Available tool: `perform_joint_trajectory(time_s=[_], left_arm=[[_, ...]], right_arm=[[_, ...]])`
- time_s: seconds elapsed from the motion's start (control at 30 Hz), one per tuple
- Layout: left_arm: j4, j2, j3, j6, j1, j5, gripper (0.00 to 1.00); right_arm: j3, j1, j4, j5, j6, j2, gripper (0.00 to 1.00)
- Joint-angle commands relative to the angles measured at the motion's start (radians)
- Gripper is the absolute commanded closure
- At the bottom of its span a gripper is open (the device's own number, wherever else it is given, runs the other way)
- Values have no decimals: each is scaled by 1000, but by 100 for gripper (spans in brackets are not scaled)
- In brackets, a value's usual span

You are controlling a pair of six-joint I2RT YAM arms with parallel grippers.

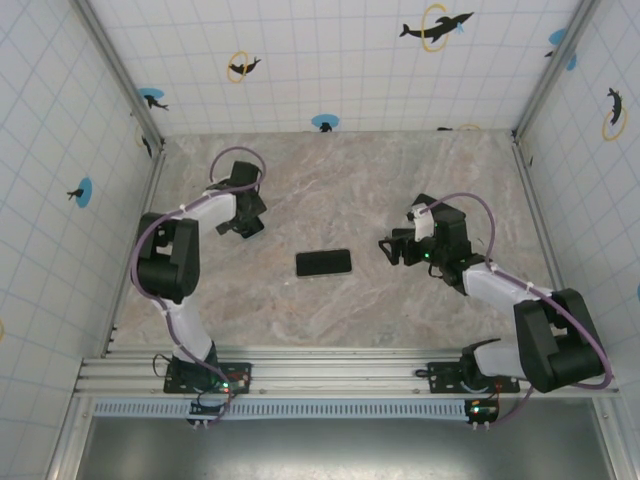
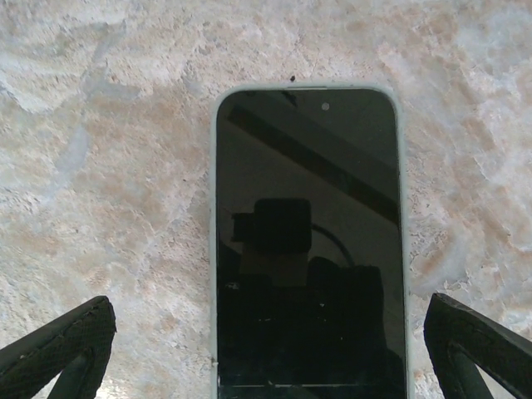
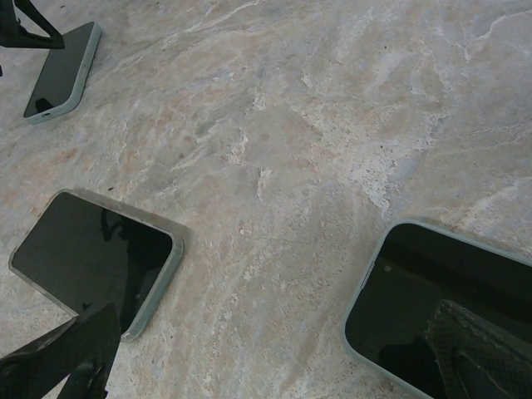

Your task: Take the phone out of the phone case

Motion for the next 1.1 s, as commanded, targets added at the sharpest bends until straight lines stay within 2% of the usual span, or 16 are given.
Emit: perform_joint_trajectory(time_s=[0.0, 0.47, 0.73, 0.87, 1.07], left_arm=[[-31, 33, 29, -42, -11, -17, 3], [-33, 108, 70, -53, -14, -23, 4], [-104, 173, 135, -96, -13, -82, 5], [-95, 182, 124, -116, -14, -49, 8], [-60, 178, 94, -140, -14, -6, 22]], right_arm=[[35, 4, -4, -6, -5, 9, 2], [47, 5, -7, -24, 25, 35, 2], [51, -1, -27, -19, 34, 56, 2], [52, -6, -27, -25, 36, 61, 2], [62, -19, -16, -31, 62, 61, 2]])
